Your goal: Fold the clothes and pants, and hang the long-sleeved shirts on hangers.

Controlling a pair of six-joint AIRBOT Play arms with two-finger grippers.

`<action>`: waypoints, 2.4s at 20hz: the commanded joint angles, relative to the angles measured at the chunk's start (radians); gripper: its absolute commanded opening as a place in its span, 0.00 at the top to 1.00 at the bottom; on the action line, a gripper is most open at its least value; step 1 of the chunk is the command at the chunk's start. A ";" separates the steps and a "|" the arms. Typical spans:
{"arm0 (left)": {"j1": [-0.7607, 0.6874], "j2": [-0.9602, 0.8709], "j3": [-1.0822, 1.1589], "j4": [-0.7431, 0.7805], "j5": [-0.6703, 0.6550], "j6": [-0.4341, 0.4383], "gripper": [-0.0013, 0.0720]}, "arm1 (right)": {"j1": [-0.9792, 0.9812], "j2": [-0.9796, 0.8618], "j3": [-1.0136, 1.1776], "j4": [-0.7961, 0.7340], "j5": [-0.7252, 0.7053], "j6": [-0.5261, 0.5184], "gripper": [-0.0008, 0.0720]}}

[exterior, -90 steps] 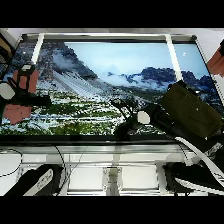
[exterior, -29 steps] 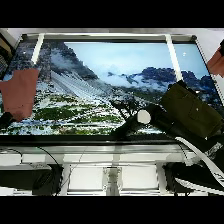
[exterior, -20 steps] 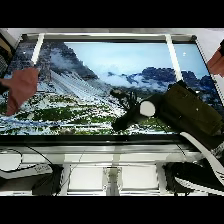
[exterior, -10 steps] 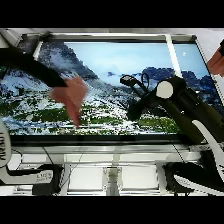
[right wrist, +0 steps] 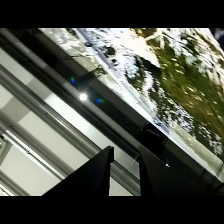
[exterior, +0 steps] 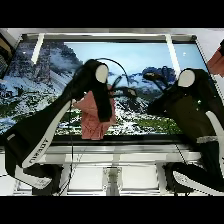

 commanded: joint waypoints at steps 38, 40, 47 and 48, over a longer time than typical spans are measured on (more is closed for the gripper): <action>0.293 0.224 -0.255 0.229 -0.008 -0.120 0.96 | -0.089 -0.206 0.001 0.280 -0.381 -0.272 0.41; 0.338 0.246 -0.255 0.229 -0.008 -0.120 0.95 | -0.019 -0.260 0.001 0.264 -0.306 -0.539 0.41; 0.376 0.250 -0.255 0.229 0.004 -0.099 0.96 | 0.222 -0.278 0.001 0.056 -0.416 -0.617 0.22; 0.376 0.250 -0.255 0.229 0.005 -0.097 0.96 | 0.248 -0.282 0.001 0.031 -0.457 -0.623 0.18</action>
